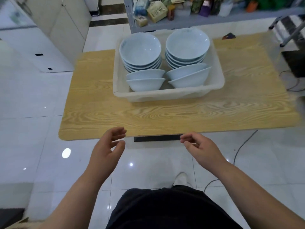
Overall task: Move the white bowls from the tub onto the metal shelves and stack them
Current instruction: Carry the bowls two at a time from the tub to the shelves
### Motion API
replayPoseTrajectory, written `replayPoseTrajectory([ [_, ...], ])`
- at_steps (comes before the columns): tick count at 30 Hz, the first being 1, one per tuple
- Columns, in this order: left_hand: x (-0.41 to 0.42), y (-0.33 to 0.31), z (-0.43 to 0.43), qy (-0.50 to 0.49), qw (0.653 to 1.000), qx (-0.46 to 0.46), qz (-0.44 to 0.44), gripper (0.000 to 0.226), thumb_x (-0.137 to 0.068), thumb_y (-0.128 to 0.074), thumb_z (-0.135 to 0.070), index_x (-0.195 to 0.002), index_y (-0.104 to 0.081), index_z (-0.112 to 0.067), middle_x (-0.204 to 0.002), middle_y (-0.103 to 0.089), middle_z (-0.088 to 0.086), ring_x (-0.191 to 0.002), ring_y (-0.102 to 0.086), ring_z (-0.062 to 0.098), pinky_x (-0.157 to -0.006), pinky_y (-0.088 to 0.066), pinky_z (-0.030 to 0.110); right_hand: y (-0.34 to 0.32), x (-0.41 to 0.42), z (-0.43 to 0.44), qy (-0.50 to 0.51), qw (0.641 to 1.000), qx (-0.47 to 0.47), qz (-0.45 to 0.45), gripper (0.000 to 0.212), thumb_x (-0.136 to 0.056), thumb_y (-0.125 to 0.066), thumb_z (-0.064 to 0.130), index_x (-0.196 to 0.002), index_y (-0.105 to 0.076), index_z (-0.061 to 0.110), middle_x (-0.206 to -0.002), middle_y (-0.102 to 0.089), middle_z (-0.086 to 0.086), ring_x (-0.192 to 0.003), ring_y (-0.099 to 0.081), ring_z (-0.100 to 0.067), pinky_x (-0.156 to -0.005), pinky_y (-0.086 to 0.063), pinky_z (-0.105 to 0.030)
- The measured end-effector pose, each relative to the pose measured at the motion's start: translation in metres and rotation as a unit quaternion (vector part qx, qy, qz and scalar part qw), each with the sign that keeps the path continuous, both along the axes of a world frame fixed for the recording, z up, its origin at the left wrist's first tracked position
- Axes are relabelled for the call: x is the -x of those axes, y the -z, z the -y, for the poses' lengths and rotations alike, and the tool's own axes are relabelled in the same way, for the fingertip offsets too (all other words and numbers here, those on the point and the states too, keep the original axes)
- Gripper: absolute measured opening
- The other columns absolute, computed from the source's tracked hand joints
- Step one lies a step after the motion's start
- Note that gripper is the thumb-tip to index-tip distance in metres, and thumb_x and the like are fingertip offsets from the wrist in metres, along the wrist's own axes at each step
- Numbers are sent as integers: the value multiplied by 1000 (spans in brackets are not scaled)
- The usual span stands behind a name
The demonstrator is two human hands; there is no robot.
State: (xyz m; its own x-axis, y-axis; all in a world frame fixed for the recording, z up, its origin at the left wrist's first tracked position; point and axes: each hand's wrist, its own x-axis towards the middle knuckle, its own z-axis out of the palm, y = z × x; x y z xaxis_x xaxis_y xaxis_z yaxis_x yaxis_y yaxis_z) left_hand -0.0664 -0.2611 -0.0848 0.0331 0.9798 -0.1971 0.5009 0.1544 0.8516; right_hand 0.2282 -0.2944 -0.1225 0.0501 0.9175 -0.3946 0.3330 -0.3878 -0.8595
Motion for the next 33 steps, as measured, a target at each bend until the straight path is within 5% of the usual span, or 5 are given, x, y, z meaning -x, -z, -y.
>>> replayPoseTrajectory([
  [10,-47,-7,-76,-17,999,-20,22,42,-91,-56,-2,-118,-59,-34,-111,-67,-20,-112,-61,1,-88,-45,17,-16,-49,-127,14,996,-91,14,22,-92,-61,12,-96,-67,33,-93,-72,15,-92,-64,1,-74,-46,-8],
  [17,-56,-1,-207,33,997,-67,6,38,-91,-58,-7,-124,-58,-26,-115,-65,-16,-110,-58,-4,-89,-44,10,-22,-47,-224,25,986,-108,124,15,-92,-62,18,-101,-66,28,-98,-68,14,-91,-63,0,-76,-46,-13],
  [23,-84,25,-328,166,970,-92,-154,45,-91,-60,-23,-136,-51,-21,-132,-58,-3,-121,-52,13,-101,-39,27,-14,-61,-311,-66,936,-103,330,36,-91,-60,26,-127,-57,18,-122,-60,1,-116,-53,-15,-100,-44,-32],
  [27,-110,56,-378,248,907,-56,-337,49,-89,-59,-41,-132,-52,-18,-124,-61,7,-113,-57,28,-94,-48,41,3,-65,-364,-144,895,-71,416,51,-90,-63,28,-138,-50,15,-137,-52,-8,-128,-45,-26,-110,-36,-38],
  [33,-128,69,-400,302,833,-28,-463,21,-89,-57,-23,-110,-59,-20,-98,-60,1,-90,-61,26,-72,-52,37,18,-66,-393,-215,870,-10,444,31,-94,-54,22,-126,-55,19,-121,-59,-10,-104,-58,-33,-88,-51,-46],
])
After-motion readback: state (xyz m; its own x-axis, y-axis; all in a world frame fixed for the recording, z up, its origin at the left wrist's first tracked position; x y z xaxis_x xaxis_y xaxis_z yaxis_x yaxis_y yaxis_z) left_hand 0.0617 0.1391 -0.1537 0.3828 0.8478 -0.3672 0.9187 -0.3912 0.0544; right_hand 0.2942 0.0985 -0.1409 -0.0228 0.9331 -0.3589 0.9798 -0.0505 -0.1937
